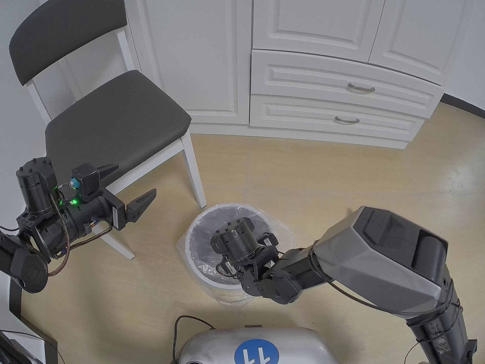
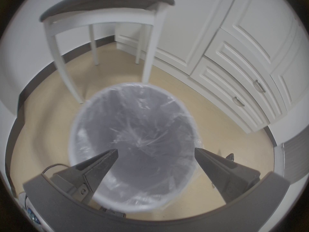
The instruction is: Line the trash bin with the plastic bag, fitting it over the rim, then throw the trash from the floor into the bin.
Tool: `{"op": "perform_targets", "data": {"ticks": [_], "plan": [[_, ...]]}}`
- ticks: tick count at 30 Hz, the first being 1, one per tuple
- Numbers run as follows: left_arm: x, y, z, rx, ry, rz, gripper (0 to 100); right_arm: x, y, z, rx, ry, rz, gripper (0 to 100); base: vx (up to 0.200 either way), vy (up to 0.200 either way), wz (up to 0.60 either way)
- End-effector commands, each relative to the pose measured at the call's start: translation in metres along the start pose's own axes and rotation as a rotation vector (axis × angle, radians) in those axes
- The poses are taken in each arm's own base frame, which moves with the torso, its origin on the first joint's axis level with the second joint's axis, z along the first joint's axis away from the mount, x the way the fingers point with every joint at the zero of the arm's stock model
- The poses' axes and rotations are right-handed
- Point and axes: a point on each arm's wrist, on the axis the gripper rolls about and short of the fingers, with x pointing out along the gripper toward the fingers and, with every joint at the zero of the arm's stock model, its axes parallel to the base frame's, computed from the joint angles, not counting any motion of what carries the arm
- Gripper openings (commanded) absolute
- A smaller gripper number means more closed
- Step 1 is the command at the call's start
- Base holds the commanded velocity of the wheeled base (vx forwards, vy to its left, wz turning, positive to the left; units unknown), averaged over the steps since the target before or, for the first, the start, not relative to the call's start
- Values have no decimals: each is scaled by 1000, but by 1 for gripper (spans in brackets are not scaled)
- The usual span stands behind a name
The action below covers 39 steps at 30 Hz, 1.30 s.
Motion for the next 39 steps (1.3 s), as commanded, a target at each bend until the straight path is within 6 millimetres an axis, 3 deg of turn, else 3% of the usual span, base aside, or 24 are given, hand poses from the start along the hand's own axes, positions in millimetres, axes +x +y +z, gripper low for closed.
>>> {"op": "perform_targets", "data": {"ticks": [1,10,14,21,32,33,39], "plan": [[0,2,2,1,-6,10,100,42,5,-21,32,37,-38,100,0,0,0],[0,2,1,2,-4,7,100,74,19,-33,40,29,-55,100,0,0,0],[0,2,1,1,-5,8,100,76,21,-33,33,27,-56,100,0,0,0],[0,2,1,1,-5,8,100,67,31,-31,-6,18,-38,100,0,0,0],[-1,3,2,1,-7,13,100,36,50,-18,-26,-18,-4,100,0,0,0],[-2,3,3,4,-18,13,100,26,55,-15,-35,-26,10,100,0,0,0],[-2,4,4,6,-28,20,100,15,55,-10,-42,-36,19,100,0,0,0]]}}
